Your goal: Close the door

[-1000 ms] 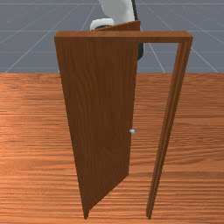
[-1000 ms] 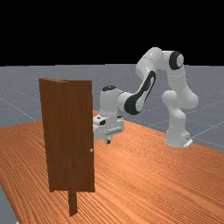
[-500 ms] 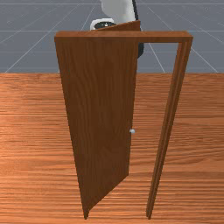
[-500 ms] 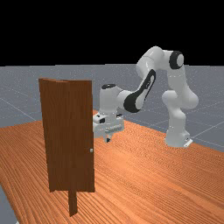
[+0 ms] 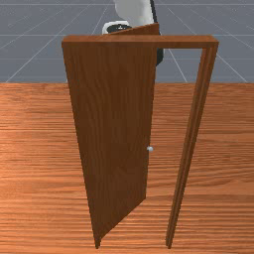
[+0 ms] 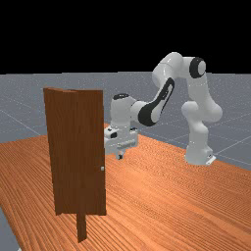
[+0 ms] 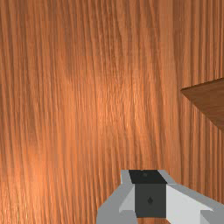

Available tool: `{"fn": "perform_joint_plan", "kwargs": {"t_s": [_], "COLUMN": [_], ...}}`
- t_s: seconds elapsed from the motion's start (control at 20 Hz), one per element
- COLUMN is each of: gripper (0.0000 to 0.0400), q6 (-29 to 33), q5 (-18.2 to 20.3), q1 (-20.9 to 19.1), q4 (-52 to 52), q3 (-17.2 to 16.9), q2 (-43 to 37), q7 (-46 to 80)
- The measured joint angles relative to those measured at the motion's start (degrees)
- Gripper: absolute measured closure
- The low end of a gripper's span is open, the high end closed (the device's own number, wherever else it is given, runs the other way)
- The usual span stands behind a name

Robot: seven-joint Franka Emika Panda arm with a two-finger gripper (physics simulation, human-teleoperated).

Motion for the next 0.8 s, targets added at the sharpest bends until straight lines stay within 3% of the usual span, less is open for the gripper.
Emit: {"fn": "perform_joint_plan", "kwargs": {"t_s": [0.8], "gripper": [0.0400], "q6": [-0.4], "q5": [-0.1], "q1": [0.5], "q4": [0.1], "q3": [0.2], "q2": [-0.4], "q7": [0.6]}}
